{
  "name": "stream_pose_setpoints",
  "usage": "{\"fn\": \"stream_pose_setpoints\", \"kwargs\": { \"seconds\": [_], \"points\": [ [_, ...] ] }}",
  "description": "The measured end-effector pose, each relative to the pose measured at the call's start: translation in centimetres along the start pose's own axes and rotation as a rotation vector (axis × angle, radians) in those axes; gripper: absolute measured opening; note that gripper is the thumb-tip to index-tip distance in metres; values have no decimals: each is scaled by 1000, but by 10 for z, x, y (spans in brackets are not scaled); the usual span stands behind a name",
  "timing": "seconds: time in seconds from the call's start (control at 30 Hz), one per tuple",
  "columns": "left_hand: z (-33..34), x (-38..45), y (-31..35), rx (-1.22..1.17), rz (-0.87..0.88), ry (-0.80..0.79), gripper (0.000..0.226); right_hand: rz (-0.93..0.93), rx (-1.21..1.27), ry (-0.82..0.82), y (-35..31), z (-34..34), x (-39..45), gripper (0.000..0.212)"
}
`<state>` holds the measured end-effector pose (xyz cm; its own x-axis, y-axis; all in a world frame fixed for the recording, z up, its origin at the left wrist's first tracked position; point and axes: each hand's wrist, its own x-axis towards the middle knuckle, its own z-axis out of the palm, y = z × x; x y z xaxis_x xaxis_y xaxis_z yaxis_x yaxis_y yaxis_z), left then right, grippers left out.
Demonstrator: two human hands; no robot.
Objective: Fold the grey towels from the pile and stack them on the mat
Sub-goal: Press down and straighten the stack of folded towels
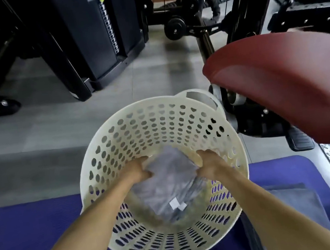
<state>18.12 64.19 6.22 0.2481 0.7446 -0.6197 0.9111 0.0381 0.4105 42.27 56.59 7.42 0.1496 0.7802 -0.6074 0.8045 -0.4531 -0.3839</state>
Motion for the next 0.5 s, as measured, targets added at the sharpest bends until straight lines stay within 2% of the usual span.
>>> {"fn": "stream_pose_setpoints", "kwargs": {
  "seconds": [0.07, 0.17, 0.3, 0.37, 0.5],
  "points": [
    [8, -2, 3, -11, 1, -2, 60, 7, 52, 22, 4, -10, -7, 56],
    [13, -14, 15, -15, 109, 45, 41, -87, 186, 95, 0, -29, -33, 48],
    [14, -52, 42, -179, 281, 104, 38, -257, 373, 334, 14, -45, -101, 31],
    [19, -78, 64, -248, 372, 92, 36, -288, 450, 415, 36, -46, -138, 24],
    [49, -128, 121, -301, 559, 78, 24, -229, 521, 548, 111, -22, -186, 20]
  ]
}}
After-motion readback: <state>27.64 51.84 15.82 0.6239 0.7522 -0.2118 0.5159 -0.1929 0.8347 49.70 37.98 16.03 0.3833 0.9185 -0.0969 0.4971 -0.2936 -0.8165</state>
